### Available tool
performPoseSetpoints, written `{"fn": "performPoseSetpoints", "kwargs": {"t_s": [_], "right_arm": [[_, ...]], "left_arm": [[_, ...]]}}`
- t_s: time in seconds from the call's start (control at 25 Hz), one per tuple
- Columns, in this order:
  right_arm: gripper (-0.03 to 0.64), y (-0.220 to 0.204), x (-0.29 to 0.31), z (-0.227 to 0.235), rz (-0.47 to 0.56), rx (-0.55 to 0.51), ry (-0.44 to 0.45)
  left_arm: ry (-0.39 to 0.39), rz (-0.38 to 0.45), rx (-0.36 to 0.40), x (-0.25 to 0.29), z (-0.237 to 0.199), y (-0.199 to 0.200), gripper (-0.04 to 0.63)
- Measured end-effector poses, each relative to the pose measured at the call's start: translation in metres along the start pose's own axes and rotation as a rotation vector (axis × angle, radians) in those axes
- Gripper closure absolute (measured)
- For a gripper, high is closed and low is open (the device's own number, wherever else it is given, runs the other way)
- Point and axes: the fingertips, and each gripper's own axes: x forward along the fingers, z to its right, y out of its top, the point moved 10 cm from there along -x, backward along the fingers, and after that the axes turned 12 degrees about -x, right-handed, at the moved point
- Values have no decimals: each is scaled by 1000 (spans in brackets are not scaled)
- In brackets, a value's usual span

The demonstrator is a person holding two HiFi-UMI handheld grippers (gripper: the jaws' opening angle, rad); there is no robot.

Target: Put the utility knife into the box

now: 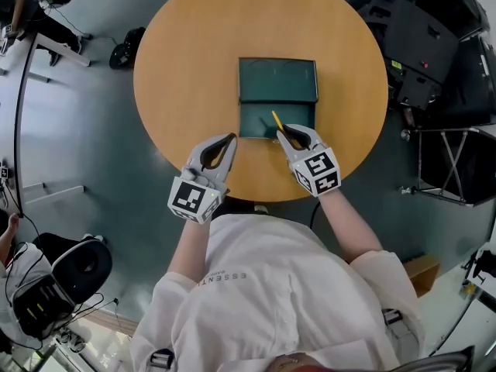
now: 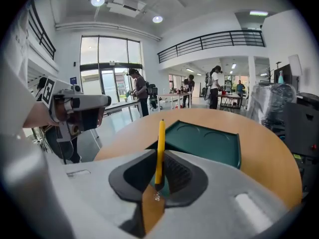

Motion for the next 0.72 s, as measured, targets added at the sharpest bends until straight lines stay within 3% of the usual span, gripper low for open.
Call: {"fn": "performPoseSetpoints", "kwargs": {"t_s": [0.44, 0.72], "right_arm": [[577, -37, 78, 23, -289, -31, 152], [575, -39, 95, 29, -413, -10, 190]], "left_arm": [[-19, -55, -30, 25, -24, -11, 580], [-4, -62, -52, 29, -24, -7, 580]]}}
